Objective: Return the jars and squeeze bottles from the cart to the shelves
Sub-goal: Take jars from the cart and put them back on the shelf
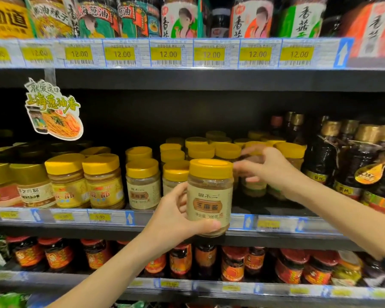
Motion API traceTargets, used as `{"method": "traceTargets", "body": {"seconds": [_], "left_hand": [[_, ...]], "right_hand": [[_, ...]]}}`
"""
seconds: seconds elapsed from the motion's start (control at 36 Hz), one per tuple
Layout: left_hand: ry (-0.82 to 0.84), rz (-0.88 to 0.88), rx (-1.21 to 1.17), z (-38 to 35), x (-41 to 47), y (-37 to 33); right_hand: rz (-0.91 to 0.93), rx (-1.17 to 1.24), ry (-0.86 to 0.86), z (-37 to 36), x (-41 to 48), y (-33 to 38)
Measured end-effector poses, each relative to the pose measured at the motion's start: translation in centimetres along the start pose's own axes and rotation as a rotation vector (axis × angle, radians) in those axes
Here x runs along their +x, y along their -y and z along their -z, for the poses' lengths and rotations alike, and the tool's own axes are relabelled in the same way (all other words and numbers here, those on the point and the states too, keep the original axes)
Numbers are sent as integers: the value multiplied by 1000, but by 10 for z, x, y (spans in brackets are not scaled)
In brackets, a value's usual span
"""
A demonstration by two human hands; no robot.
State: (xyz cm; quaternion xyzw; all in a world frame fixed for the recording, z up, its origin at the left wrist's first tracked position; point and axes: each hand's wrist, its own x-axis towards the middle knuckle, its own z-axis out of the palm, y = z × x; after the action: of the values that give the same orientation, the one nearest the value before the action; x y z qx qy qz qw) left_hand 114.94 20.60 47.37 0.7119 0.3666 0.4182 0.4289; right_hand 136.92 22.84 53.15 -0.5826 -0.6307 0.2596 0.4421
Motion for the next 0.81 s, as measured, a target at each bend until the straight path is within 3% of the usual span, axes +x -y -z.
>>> {"method": "traceTargets", "body": {"seconds": [0.08,0.19,0.33,0.58,0.69,0.81], "left_hand": [[17,6,-22,-11,7,-2],[57,-14,-47,-33,16,-5],[101,-39,-70,-57,25,-8],[199,-179,21,-67,35,-17],[236,-198,174,-53,32,-11],[248,-267,660,-29,17,4]], "right_hand": [[44,118,191,21,-13,18],[46,-70,358,29,-23,25],[82,-272,331,35,-24,24],[230,-310,224,61,-27,28],[248,-335,169,73,-19,26],[214,-306,133,84,-7,17]]}}
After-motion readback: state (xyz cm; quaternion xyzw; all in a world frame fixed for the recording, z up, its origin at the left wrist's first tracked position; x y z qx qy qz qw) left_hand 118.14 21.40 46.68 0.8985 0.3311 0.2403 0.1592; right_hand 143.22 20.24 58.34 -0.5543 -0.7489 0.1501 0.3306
